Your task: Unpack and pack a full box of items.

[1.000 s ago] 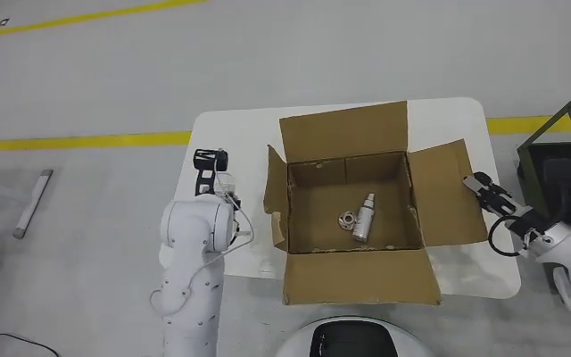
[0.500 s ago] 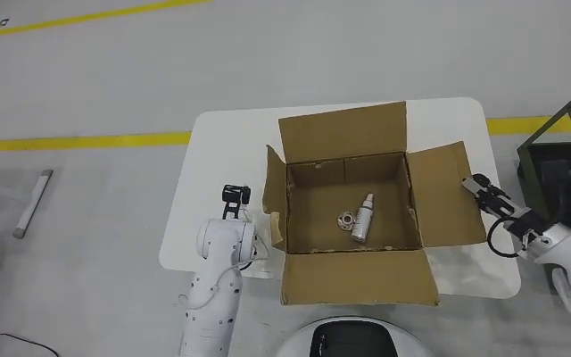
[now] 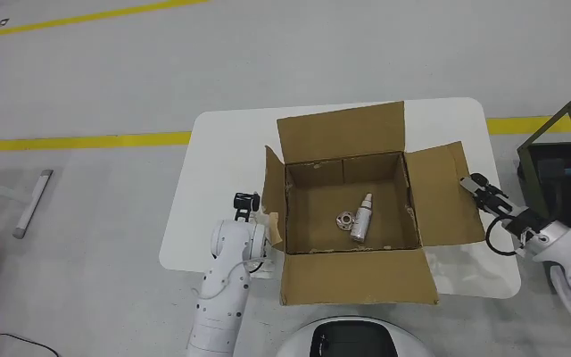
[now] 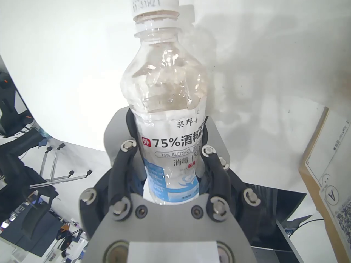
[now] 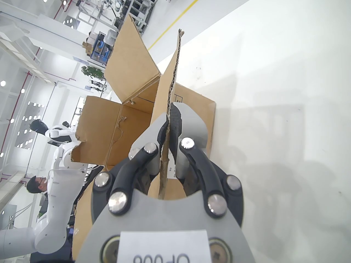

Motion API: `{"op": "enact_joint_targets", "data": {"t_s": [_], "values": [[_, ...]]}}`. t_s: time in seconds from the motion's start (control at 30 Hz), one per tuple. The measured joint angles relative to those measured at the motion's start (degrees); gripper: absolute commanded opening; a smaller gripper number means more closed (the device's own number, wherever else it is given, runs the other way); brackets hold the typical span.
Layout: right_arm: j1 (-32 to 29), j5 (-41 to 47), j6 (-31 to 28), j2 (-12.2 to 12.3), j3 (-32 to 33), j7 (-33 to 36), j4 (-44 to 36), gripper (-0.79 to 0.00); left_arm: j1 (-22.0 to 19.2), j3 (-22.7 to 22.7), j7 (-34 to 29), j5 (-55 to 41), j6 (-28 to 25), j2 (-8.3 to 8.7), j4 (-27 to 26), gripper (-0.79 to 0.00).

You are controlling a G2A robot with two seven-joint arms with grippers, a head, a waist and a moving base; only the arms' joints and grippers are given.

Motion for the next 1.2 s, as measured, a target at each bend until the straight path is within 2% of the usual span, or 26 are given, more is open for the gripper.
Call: {"op": "enact_joint_targets", "data": {"t_s": [0.07,0.17,0.2,0.5,0.8,0.9,1.03,1.2], "values": [[0.1,0.1,0.0,0.0,0.0,0.1,0.0,-0.708,-0.3,0.2,-0.3,0.0,0.1,-0.06,0.7,0.0],[0.2,0.2,0.0,0.0,0.0,0.2,0.1,-0.434,-0.6,0.4,-0.5,0.1,0.2,-0.13,1.2,0.0],[0.3,0.2,0.0,0.0,0.0,0.2,0.1,0.0,-0.6,0.4,-0.6,0.1,0.2,-0.14,1.2,0.0],[1.4,-2.0,0.6,0.3,1.9,-0.9,-1.8,0.0,-0.6,-0.6,-1.7,0.8,0.8,-0.08,-2.1,0.0],[4.3,-10.4,4.9,0.9,5.7,-2.8,-12.5,0.0,0.4,-2.9,-2.5,2.3,0.7,0.29,-8.6,0.0],[6.1,-12.2,6.5,1.1,3.5,-0.6,-16.4,0.0,0.8,-3.3,-2.6,2.6,0.7,0.33,-10.5,0.0],[8.8,-15.9,12.0,1.1,-2.6,3.3,-18.8,0.0,1.1,-3.3,-2.4,2.7,1.2,0.27,-12.2,0.0],[12.4,-18.6,14.6,0.8,-11.1,2.5,-18.7,0.0,1.4,-2.9,-2.0,3.1,1.3,0.18,-12.8,0.0]]}}
